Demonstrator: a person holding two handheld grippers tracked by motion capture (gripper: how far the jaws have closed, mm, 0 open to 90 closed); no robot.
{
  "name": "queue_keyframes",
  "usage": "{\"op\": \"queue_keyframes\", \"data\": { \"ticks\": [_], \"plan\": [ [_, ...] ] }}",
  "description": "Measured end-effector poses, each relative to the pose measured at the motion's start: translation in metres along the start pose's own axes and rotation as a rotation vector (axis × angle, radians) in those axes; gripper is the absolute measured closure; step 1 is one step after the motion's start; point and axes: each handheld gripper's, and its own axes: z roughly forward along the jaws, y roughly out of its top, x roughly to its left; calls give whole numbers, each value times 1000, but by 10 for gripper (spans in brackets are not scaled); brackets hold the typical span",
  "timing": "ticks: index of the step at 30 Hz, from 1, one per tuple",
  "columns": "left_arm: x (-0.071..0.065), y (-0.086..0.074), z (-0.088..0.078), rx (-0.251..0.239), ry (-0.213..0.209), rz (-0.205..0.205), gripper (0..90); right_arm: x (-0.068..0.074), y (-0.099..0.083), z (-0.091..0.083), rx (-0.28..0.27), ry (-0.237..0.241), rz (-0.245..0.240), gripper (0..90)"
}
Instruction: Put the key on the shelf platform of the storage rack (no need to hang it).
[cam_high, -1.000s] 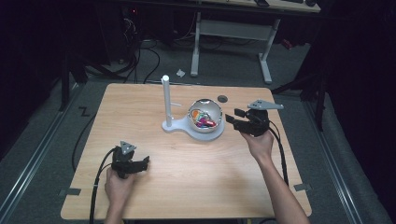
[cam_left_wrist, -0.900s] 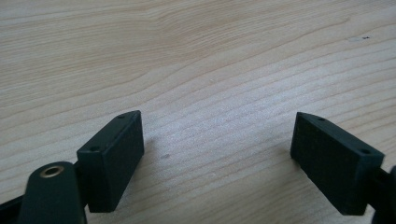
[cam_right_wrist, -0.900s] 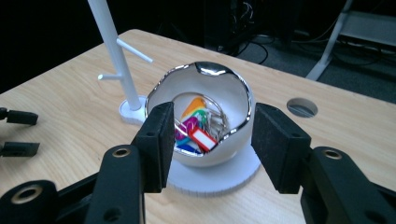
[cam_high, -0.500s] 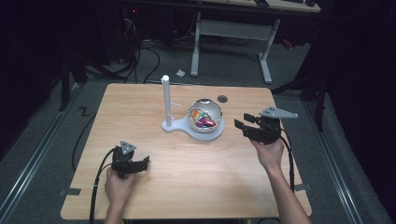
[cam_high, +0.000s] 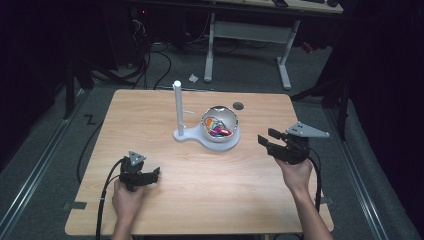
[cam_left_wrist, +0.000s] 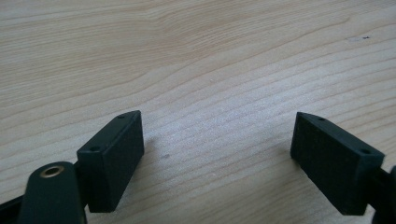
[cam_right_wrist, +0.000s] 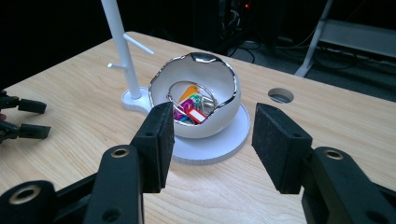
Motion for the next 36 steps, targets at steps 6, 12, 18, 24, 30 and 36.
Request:
{"op": "queue_keyframes", "data": {
  "ticks": [6,12,18,24,30,36],
  "plan": [
    [0,0,0,0,0,0,178,0,-9,-7,-2,-4,12,493],
    [0,0,0,-1,1,-1,178,-3,-20,-14,-16,-16,32,493],
    [0,0,0,-1,1,-1,178,-5,-30,-15,-21,-18,48,490],
    [0,0,0,-2,1,-1,178,-6,-36,-13,-19,-15,61,487],
    [0,0,0,-1,1,-1,178,-6,-44,-9,-5,-16,71,480],
    [0,0,0,-1,1,-1,178,-9,-53,-6,5,-21,94,478]
  ]
}}
